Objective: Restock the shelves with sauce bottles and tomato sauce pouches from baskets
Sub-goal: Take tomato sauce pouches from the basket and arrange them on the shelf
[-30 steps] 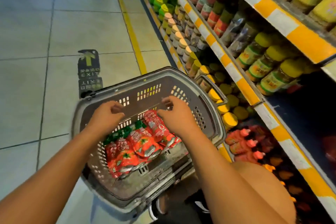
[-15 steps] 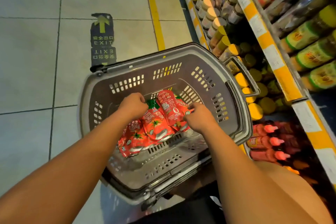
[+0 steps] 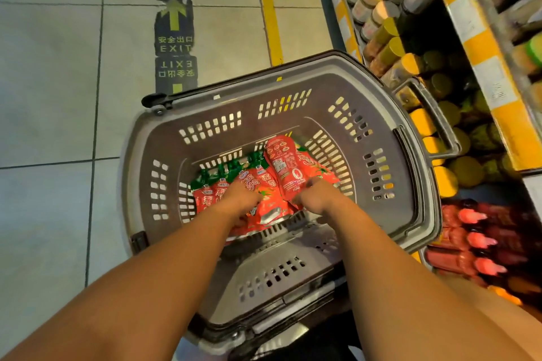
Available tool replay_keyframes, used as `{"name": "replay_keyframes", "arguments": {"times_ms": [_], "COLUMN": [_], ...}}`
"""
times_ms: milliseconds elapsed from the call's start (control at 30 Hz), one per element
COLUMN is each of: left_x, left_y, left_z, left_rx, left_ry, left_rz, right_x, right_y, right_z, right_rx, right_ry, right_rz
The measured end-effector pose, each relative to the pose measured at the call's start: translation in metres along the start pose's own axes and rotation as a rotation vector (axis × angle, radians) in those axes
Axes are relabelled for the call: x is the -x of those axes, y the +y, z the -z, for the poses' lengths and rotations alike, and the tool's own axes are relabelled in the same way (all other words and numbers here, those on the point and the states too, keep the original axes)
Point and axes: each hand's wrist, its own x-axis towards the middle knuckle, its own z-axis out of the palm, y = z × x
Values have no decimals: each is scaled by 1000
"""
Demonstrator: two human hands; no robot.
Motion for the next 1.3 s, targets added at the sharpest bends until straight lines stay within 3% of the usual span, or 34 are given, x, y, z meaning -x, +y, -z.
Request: {"name": "replay_keyframes", "arguments": {"times_ms": [167,467,733,900,1133,1300], "left_x": [-3,-22,-33,-40,-46,-52], "left_y": [-2,-8,-4,-3,-5,-5], "left_z": [-9,-19,-22,-24,-25,-24], "left_rx": [199,370,437,415,370,360], "left_ry": [62,-32,-48,-82,-78,-81], "left_rz": [110,175,225,215,195,184], "right_x": [-11,-33,-42,-64,-71,-110], "right_y": [1,7,-2,7,5,17], "right_z": [-7,-8,-15,-25,-25,-44], "right_rx": [-136,-386,-383,-515,-509,-339], "right_ry": [-35,-62,22,142,55,215], "right_rz": [-69,-131,-180,-218,-258,-203]}}
